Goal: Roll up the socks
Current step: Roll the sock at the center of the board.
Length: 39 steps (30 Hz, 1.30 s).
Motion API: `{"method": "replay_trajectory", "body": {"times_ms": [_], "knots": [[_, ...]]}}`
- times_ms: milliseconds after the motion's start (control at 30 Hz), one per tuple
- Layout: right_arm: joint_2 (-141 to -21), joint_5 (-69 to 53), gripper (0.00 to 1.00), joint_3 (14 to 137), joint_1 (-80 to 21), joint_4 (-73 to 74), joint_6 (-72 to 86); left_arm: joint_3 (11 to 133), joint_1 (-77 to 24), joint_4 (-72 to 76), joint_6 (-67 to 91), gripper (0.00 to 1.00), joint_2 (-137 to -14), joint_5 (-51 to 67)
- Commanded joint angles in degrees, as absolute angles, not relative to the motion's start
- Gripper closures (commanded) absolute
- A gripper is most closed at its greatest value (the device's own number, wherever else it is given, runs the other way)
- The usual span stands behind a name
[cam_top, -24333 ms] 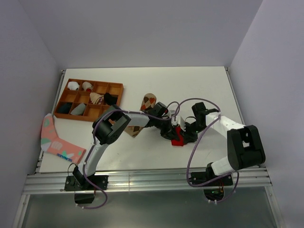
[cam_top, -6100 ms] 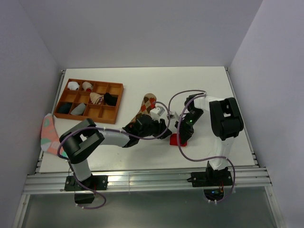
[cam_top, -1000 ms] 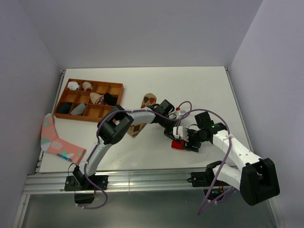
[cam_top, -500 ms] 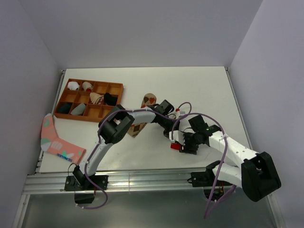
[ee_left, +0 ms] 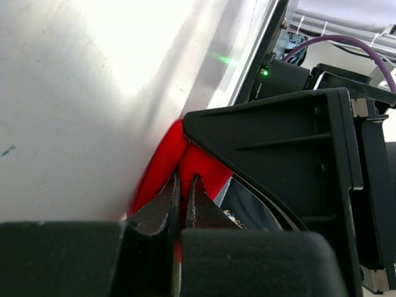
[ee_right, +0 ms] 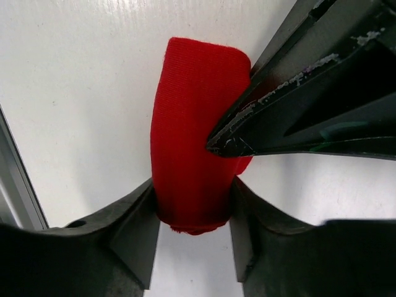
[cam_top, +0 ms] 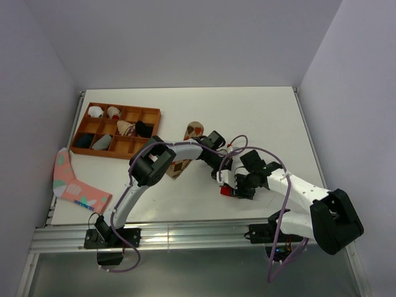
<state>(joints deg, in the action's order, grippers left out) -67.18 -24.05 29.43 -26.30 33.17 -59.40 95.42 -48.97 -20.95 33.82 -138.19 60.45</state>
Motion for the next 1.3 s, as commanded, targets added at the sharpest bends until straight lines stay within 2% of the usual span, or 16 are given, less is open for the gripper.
{"method": "replay_trajectory", "body": {"times_ms": [0, 67, 167, 367, 833, 933, 1100, 1267], "knots": [[-68.99, -21.88, 0.52, 30.14, -27.16, 29.97, -58.18, 92.37, -49.39, -27.42, 28.83, 1.0, -145.02, 45.79], [-70.04, -21.97, 0.67, 30.85, -27.33, 30.23, -57.66, 92.46, -49.22, -27.07, 29.35, 1.0, -144.93, 45.88], [-71.45, -21.8, 0.78, 31.73, -27.33, 30.5, -56.61, 91.5, -48.52, -25.24, 32.16, 0.99, -144.06, 44.91], [-72.86, -20.92, 0.88, 32.43, -27.33, 29.45, -54.06, 88.43, -45.36, -16.88, 40.16, 0.91, -137.65, 41.93], [-75.06, -19.07, 0.92, 34.19, -27.33, 26.02, -46.94, 72.7, -36.39, 2.63, 54.13, 0.73, -115.5, 27.69], [-75.93, -18.9, 0.93, 35.24, -27.33, 26.01, -45.45, 68.23, -35.95, 4.47, 55.63, 0.73, -111.46, 23.3], [-77.52, -19.07, 0.94, 38.14, -27.33, 26.98, -43.33, 55.65, -38.14, 16.66, 62.57, 0.69, -102.85, 16.62], [-79.36, -19.78, 0.94, 39.72, -27.33, 26.98, -41.31, 44.31, -47.53, 30.64, 71.35, 0.66, -98.88, 3.72]]}}
